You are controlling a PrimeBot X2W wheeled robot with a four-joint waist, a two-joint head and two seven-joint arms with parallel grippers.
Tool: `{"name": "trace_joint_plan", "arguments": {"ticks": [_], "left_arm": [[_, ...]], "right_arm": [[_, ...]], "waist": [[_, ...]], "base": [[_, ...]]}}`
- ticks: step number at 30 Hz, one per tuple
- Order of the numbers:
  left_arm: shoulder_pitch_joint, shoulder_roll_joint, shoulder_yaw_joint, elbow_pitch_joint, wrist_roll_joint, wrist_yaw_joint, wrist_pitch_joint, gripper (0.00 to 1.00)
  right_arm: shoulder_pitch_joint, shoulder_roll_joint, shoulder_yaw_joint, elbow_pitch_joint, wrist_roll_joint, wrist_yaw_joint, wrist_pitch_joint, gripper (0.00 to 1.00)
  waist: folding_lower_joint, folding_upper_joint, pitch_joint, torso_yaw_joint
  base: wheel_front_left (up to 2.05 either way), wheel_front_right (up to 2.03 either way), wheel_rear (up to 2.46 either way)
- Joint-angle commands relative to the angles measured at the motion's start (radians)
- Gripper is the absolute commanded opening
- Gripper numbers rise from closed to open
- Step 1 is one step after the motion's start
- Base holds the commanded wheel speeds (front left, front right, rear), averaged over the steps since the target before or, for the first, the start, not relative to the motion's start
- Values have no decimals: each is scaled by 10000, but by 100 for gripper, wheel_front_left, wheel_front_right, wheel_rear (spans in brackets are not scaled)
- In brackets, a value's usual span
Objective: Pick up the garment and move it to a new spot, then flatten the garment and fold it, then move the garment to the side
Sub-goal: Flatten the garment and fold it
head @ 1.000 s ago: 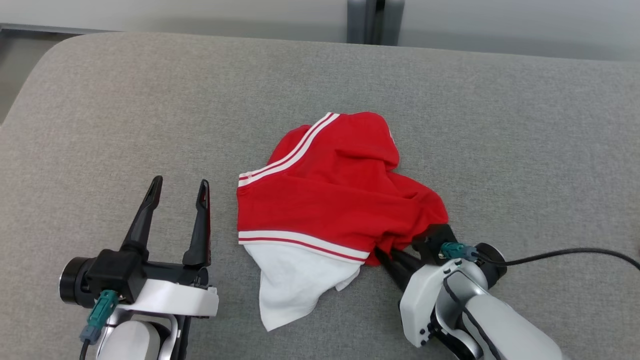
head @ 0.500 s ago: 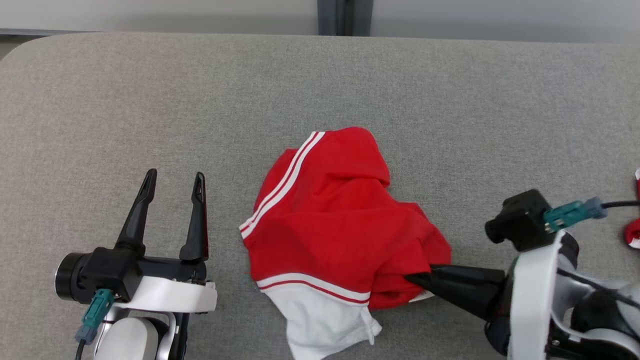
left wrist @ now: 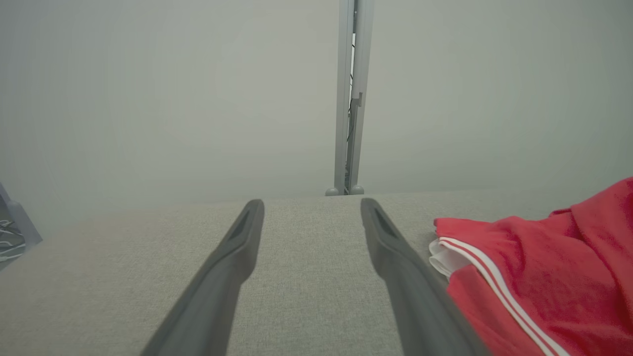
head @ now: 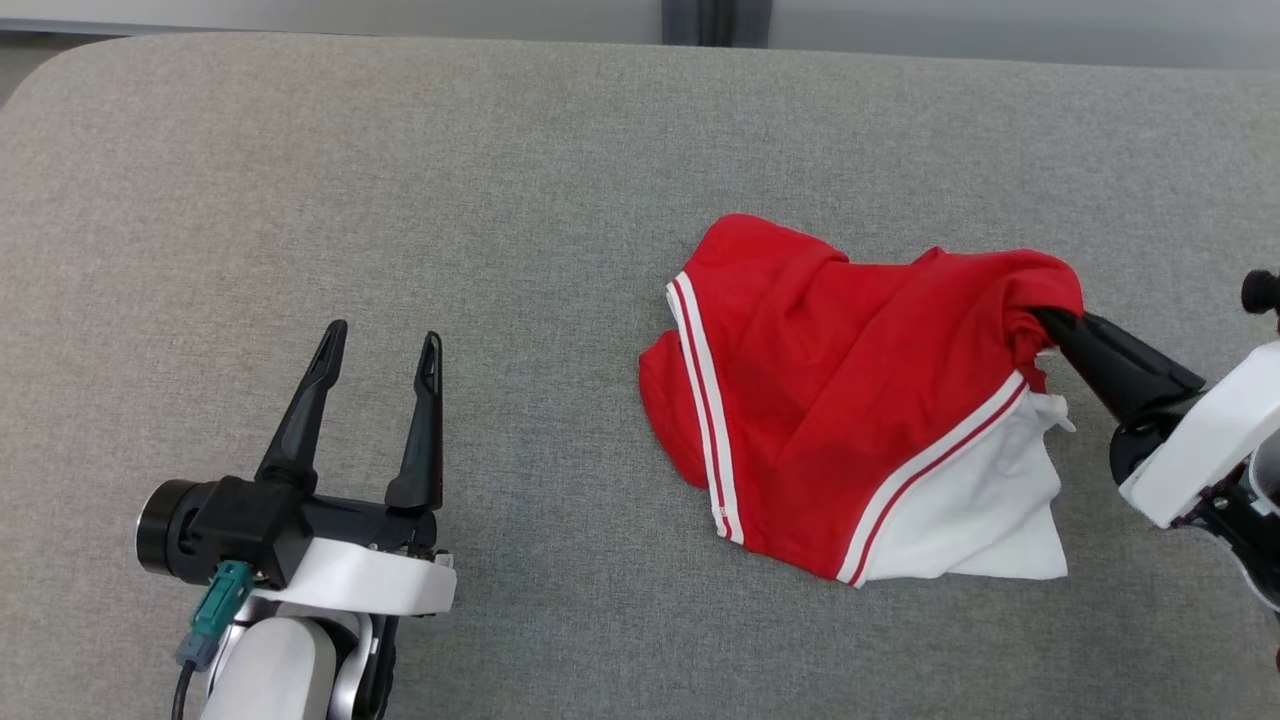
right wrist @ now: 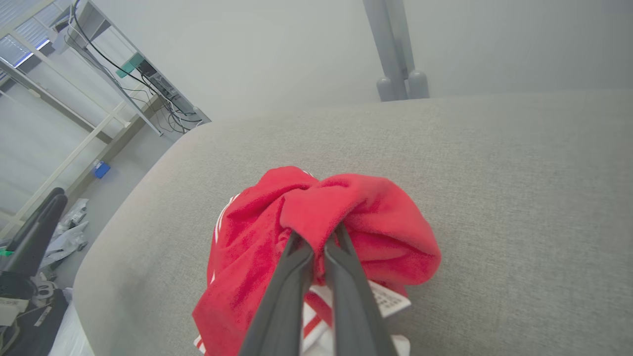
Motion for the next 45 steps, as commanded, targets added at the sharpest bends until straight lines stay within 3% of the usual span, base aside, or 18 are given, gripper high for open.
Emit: {"name": "trace_joint_plan", "arguments": {"ticks": [1,3,4,5,6,7,14,18,22,25,31,36,45], "left_arm": [[-130,4,27,16,87,-87,-32,100],[-213,-17,51,15,117,-100,-32,100],[-251,-23,68,6,149,-121,-32,100],[-268,-35,73,9,169,-136,-32,100],[-269,-38,97,11,176,-157,-32,100],[-263,-42,112,20,186,-163,-32,100],[-283,20,210,27,338,-245,-32,100],[-167,74,288,-4,417,-183,-32,100],[-26,123,438,-45,446,-70,-32,100],[51,180,538,-101,494,23,-32,100],[327,240,548,-63,530,93,-32,100],[702,319,501,87,572,171,29,100],[1149,483,406,138,576,236,289,100]], "right_arm": [[-59,17,50,193,-175,25,-298,0],[-25,-34,389,884,-829,25,-1122,0],[-30,30,541,1227,-1020,25,-1523,10],[-30,55,666,1634,-1268,25,-1949,35],[-69,45,715,2016,-1596,23,-2463,76],[-98,118,755,2405,-1767,23,-2881,100],[-105,964,126,4604,-2590,23,-5431,100],[65,1380,-664,4919,-3157,23,-6348,100],[308,1932,-1746,4231,-4201,25,-6668,100],[761,2690,-2644,2744,-5560,23,-6716,100],[1933,3644,-2773,900,-7305,23,-6622,100],[3298,4215,-2795,-199,-8013,23,-6068,100],[4386,4458,-3032,-807,-8206,23,-5374,100]], "waist": [[0,-1,47,13],[0,-1,125,-3],[0,-1,159,-34],[0,-1,181,-62],[0,-1,197,-93],[0,-1,202,-124],[0,-1,90,-389],[0,-1,-29,-537],[0,-1,-154,-705],[0,-1,-373,-843],[0,-1,-845,-948],[0,-1,-1355,-975],[0,-1,-1876,-1080]], "base": [[0,0,0],[0,0,0],[0,0,0],[0,0,0],[0,0,0],[0,0,0],[0,0,0],[0,0,0],[0,0,0],[0,0,0],[0,0,0],[0,0,0],[0,0,0]]}}
